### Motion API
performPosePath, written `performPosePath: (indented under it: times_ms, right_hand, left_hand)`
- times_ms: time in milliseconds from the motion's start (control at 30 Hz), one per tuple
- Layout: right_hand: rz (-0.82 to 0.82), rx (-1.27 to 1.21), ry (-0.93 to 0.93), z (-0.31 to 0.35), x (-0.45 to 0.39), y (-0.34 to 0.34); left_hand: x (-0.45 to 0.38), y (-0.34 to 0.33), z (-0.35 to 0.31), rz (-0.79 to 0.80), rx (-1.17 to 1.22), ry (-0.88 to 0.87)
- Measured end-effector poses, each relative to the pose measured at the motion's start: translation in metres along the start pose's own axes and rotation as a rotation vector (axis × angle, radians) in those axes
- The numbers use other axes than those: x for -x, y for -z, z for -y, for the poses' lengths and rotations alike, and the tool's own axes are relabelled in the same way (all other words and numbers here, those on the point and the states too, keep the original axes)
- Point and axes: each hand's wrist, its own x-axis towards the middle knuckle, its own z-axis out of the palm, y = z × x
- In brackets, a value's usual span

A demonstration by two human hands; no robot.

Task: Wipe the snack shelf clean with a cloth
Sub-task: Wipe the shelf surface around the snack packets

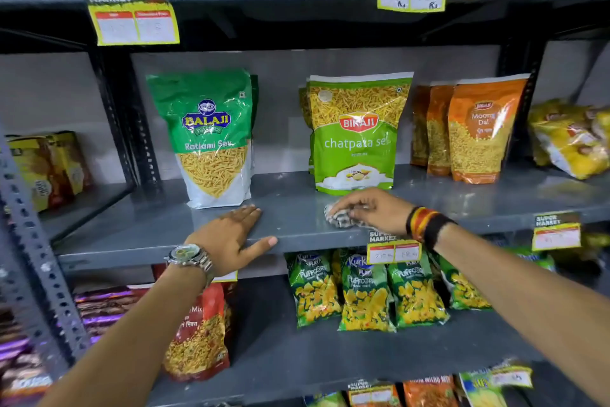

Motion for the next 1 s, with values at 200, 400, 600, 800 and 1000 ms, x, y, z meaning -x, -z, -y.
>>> performPosePath:
  times_ms: [200,400,600,800,1000]
  right_hand:
    - [0.001,-0.061,0.055,0.016,0.028,0.033]
    - [-0.177,0.037,-0.097,-0.006,-0.026,0.052]
    - [-0.011,0.125,-0.099,-0.045,-0.033,0.072]
    - [0.068,0.031,-0.018,-0.094,-0.024,0.079]
    - [0.239,-0.113,0.215,-0.064,0.048,0.070]
  left_hand:
    - [-0.002,0.015,-0.020,0.020,0.002,-0.051]
    - [-0.027,0.022,-0.086,-0.030,0.047,-0.075]
    - [-0.053,0.004,-0.119,0.016,0.014,-0.090]
    - [-0.058,-0.008,-0.118,-0.007,0.004,-0.051]
    - [-0.056,-0.009,-0.117,-0.023,0.012,-0.042]
